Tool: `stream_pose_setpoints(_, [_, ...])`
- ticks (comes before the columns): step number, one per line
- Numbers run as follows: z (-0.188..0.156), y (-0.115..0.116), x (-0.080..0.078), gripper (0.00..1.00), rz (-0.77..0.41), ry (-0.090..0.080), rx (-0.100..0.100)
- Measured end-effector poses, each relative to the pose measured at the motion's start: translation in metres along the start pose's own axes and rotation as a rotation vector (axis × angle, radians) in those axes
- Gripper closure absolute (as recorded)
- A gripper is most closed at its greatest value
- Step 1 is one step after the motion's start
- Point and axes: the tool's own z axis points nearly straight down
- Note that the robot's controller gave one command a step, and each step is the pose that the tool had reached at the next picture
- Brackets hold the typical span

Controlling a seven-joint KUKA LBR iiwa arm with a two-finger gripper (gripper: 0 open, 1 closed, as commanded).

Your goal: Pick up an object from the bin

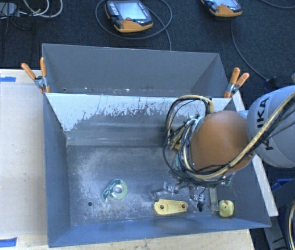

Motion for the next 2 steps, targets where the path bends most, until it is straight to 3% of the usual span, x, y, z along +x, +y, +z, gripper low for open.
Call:
stream_pose_setpoints(1, [0.026, 0.022, 0.003, 0.0, -0.538, -0.002, -0.002])
stream_pose_setpoints(2, [-0.066, 0.008, -0.113, 0.0, -0.578, -0.01, 0.005])
